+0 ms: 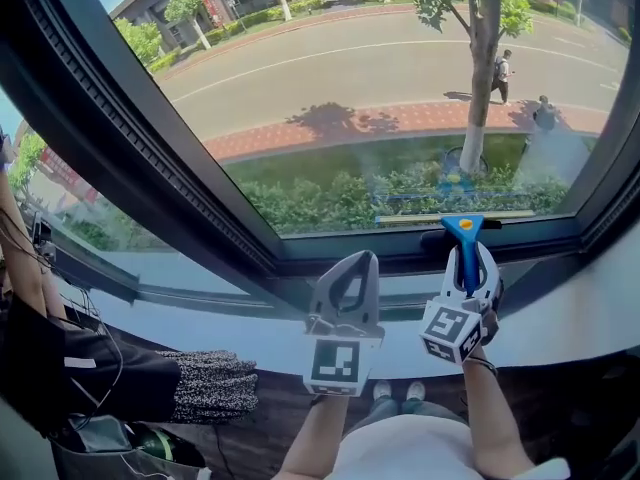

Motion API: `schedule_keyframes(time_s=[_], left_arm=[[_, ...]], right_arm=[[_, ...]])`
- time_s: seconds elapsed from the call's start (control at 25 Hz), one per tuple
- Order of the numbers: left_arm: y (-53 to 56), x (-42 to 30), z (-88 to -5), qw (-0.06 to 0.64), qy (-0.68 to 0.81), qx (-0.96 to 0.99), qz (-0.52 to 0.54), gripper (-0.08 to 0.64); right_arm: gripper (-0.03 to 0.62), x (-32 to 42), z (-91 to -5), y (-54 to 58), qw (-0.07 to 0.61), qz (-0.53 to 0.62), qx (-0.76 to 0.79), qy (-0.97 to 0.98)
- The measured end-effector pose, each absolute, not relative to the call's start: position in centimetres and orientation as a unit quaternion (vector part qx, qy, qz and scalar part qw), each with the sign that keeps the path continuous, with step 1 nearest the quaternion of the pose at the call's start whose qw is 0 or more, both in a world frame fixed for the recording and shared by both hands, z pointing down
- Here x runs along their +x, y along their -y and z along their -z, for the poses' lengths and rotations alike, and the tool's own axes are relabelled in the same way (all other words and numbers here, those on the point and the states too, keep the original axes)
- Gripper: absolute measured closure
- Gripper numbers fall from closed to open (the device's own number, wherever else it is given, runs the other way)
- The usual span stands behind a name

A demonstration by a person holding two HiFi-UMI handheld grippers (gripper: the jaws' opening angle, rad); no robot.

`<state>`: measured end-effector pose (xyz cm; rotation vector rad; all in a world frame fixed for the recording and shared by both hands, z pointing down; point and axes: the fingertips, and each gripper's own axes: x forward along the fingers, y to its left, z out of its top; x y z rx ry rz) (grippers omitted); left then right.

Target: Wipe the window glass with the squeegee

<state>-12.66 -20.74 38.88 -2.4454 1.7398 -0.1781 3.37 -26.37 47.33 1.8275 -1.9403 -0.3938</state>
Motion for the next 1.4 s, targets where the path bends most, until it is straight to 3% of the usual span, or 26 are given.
schedule_keyframes(time_s=[0.24,0.52,0.96,1.4], left_arm=[[19.8,-14.9,-38.0,0.084,-0.606,-0.788,0.070,0.558],[17.4,-18.0,-36.0,0.076,-0.653,-0.753,-0.005,0.558],[16.4,-19.6,-26.8,0.154,-0.652,-0.740,-0.062,0.558],[15.6,-25.0,-22.7,0.189,-0.589,-0.782,-0.075,0.558]], right_arm=[[0.443,2.6,-44.6,24.4,0.194,0.163,0.652,0.715],[0.443,1.3,-39.1,21.9,0.109,0.203,0.651,0.723],[0.443,-1.2,-19.6,20.0,-0.074,0.296,0.641,0.704],[0.443,-10.9,0.0,22.0,-0.139,0.377,0.700,0.590]])
